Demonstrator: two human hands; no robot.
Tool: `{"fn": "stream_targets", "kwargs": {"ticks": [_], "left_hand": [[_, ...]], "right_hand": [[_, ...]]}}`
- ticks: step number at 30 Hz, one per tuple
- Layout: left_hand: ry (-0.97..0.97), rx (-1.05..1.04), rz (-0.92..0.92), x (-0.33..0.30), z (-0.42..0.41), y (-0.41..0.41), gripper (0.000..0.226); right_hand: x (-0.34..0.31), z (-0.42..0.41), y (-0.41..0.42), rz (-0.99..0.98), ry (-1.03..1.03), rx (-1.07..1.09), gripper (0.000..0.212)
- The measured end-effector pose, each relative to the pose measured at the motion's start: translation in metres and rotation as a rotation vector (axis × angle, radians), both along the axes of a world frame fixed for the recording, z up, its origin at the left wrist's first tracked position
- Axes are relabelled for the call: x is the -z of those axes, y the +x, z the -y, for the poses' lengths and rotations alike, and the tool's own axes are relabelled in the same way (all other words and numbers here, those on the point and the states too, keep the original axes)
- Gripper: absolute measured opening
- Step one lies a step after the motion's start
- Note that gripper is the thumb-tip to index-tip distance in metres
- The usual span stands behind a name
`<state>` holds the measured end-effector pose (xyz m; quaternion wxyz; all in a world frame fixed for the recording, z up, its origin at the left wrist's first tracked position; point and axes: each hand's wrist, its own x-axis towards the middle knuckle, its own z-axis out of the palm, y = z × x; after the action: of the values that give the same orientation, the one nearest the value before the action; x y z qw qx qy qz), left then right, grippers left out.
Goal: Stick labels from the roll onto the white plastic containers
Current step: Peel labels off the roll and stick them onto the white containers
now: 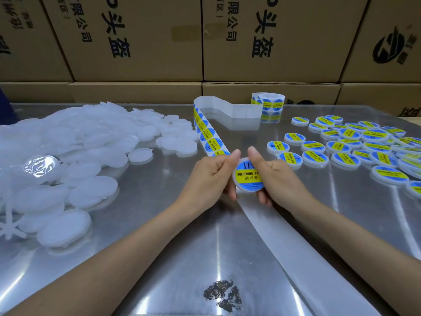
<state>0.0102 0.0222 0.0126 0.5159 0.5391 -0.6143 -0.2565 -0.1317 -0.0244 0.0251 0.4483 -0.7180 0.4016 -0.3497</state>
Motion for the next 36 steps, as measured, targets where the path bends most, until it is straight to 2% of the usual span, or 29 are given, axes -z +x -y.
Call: {"fn": "stream_targets", "kwargs": {"ticks": [3, 6, 10, 11, 15, 17, 19, 22, 25, 26, 29, 31, 34, 36], "left_hand": [[-0.027, -0.002, 0.096, 0.0, 0.001, 0.001, 0.044], [-0.003, -0.058, 0.109, 0.002, 0.005, 0.006, 0.041], [0.119, -0.108, 0.132, 0.003, 0.007, 0.017, 0.042], [0.117, -0.149, 0.197, 0.002, 0.007, 0.022, 0.041], [0.046, -0.455, 0.729, -0.003, 0.008, 0.054, 0.034], [0.159, -0.551, 0.872, 0.0, 0.008, 0.073, 0.048], [0.344, -0.642, 0.952, 0.004, 0.008, 0.085, 0.061], [0.528, -0.713, 0.895, 0.006, 0.006, 0.094, 0.072], [0.471, -0.716, 0.955, 0.004, 0.006, 0.092, 0.061], [0.417, -0.708, 0.974, 0.002, 0.006, 0.09, 0.052], [0.281, -0.637, 1.004, -0.001, 0.005, 0.081, 0.033], [0.223, -0.592, 0.993, -0.001, 0.006, 0.075, 0.029], [0.152, -0.532, 0.862, -0.002, 0.006, 0.069, 0.023], [0.144, -0.496, 0.8, -0.001, 0.006, 0.068, 0.018]], "right_hand": [[0.001, 0.002, -0.001, -0.018, -0.005, 0.036, 0.071], [0.001, 0.003, 0.001, 0.013, 0.0, 0.009, 0.065], [0.004, 0.008, 0.002, 0.036, -0.054, -0.026, 0.037], [0.006, 0.012, 0.002, 0.024, -0.08, 0.011, 0.033], [0.012, 0.032, -0.012, -0.116, -0.179, 0.188, 0.022], [0.013, 0.038, -0.02, -0.232, -0.225, 0.235, 0.016], [0.015, 0.042, -0.025, -0.418, -0.295, 0.295, 0.026], [0.013, 0.04, -0.027, -0.556, -0.448, 0.334, 0.029], [0.009, 0.033, -0.024, -0.573, -0.561, 0.273, 0.008], [0.009, 0.031, -0.022, -0.608, -0.578, 0.249, 0.009], [0.011, 0.032, -0.02, -0.733, -0.593, 0.238, 0.022], [0.013, 0.038, -0.022, -0.856, -0.549, 0.293, 0.032], [0.022, 0.048, -0.031, -1.06, -0.401, 0.373, 0.052], [0.024, 0.051, -0.035, -1.056, -0.374, 0.383, 0.06]]}}
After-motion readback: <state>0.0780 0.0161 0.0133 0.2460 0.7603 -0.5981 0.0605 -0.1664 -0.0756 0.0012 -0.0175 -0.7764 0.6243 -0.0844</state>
